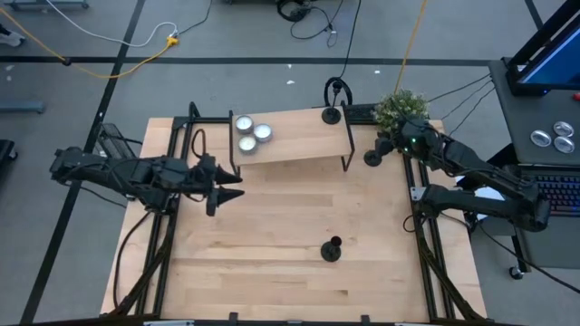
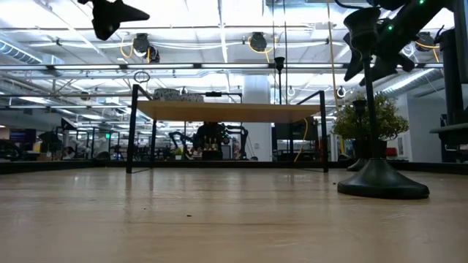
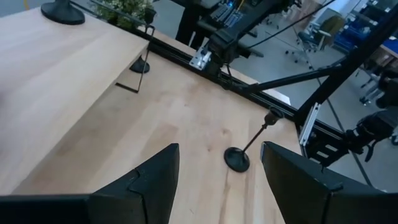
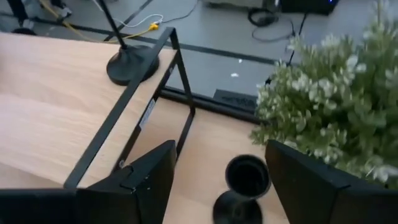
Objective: Pick & Place candle stick holders
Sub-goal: Put the top black candle holder on the shelf aligned with the black candle holder
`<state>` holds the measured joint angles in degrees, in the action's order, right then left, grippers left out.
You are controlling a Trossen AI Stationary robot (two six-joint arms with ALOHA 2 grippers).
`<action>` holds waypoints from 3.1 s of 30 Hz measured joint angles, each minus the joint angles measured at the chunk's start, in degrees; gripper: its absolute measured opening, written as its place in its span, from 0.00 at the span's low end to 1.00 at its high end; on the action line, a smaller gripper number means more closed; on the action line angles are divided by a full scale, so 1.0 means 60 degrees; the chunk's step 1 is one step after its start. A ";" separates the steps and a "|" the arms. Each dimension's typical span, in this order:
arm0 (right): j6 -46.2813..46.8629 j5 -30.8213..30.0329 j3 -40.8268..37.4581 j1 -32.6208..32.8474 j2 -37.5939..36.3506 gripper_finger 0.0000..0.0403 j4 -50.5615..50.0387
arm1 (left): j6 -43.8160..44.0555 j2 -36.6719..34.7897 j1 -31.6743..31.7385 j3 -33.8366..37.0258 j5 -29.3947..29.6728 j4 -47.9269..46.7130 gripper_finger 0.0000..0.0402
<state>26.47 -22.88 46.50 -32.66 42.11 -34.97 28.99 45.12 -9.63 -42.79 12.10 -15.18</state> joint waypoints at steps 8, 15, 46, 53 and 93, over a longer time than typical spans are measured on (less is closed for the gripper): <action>0.1441 -0.0065 0.0000 -0.0001 0.0000 0.54 -0.0772 | 0.0014 -0.0082 -0.0018 0.0124 0.0000 -0.0008 0.58; 0.2701 -0.0185 0.0000 -0.0001 0.0000 0.55 -0.1366 | -0.0013 -0.0086 -0.0018 0.0124 -0.0009 -0.0009 0.58; 0.5222 -0.0472 0.0000 -0.0127 0.0231 0.50 -0.1532 | -0.0193 -0.0086 -0.0018 0.0124 -0.0879 -0.0514 0.58; 0.5180 -0.0389 0.0000 -0.0644 0.0838 0.48 -0.1662 | -0.0218 -0.0086 -0.0018 0.0124 -0.0943 -0.0510 0.58; 0.4148 0.0974 0.0007 -0.1262 0.2029 0.01 -0.1468 | 0.0793 -0.0086 -0.0018 0.0124 -0.0986 -0.0168 0.58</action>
<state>51.35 -17.04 46.54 -40.23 54.28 -43.78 33.75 44.60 -9.74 -42.04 6.18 -16.19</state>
